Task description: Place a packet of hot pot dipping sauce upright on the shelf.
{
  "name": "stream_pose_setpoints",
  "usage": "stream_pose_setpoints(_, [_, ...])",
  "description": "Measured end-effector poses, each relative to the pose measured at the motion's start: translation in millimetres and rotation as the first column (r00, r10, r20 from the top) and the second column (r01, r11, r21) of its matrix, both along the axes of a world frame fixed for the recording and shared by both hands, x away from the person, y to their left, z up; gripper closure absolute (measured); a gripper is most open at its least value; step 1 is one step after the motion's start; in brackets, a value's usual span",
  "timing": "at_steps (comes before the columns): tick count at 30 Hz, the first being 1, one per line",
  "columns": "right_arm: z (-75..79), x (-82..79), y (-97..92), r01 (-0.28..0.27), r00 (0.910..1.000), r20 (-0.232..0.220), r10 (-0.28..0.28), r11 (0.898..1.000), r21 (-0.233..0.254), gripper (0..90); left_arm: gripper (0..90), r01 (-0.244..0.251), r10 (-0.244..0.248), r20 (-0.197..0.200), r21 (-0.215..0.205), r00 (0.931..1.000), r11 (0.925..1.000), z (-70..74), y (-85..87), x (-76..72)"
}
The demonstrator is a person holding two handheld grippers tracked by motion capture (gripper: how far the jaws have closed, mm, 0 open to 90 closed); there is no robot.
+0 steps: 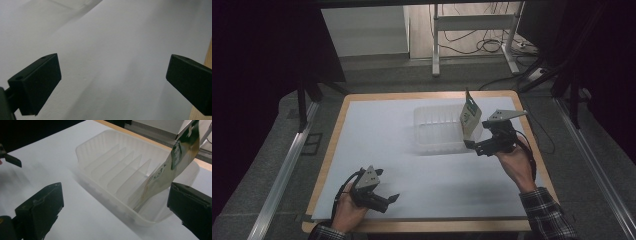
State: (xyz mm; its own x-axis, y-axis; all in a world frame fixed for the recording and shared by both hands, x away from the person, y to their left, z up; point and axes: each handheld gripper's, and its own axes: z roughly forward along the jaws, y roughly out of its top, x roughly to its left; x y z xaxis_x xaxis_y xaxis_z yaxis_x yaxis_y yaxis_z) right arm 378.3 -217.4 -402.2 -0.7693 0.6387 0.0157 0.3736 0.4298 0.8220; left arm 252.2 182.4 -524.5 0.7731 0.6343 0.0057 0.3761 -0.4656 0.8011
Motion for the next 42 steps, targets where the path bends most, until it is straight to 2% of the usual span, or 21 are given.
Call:
stream_pose_setpoints(8, [-16.7, -21.9, -4.4, -0.014, 0.9992, 0.037, 0.016, 0.999, -0.048, 0.5, 0.0, 0.003, -0.003, -0.003, 0.000, 1.0000, 1.0000, -0.3, -0.4, 0.1])
stream_pose_setpoints(13, [-25.8, -31.9, -7.0, -0.015, 0.9990, 0.042, 0.018, 0.998, -0.068, 0.0, 0.0, 0.002, -0.002, -0.003, -0.003, 1.0000, 1.0000, -0.5, -0.6, 0.1])
stream_pose_setpoints(23, [-45.4, -52.1, -18.0, -0.010, 0.9993, 0.036, 0.012, 0.998, -0.056, 0.0, 0.0, 0.003, -0.003, -0.004, -0.002, 1.0000, 1.0000, -0.7, -0.8, 0.1])
stream_pose_setpoints(28, [-54.3, -58.4, -23.2, -0.010, 0.9994, 0.033, 0.013, 0.997, -0.077, 0.0, 0.0, 0.003, -0.003, -0.003, 0.000, 1.0000, 1.0000, -0.7, -0.8, 0.0])
stream_pose_setpoints(33, [-61.1, -64.8, -29.5, -0.001, 0.9995, 0.031, 0.004, 0.997, -0.076, 0.0, 0.0, 0.002, -0.002, -0.002, 0.002, 1.0000, 1.0000, -0.8, -0.9, 0.0])
stream_pose_setpoints(37, [-68.7, -70.8, -33.3, 0.007, 0.9995, 0.031, -0.004, 0.996, -0.088, 0.0, 0.0, 0.003, -0.003, -0.002, 0.004, 1.0000, 1.0000, -0.7, -0.9, -0.2])
stream_pose_setpoints(42, [-83.6, -76.4, -37.1, 0.010, 0.9999, 0.000, -0.010, 0.991, -0.137, 0.0, 0.0, 0.005, -0.005, -0.001, 0.010, 1.0000, 0.9999, -0.8, -1.2, -0.3])
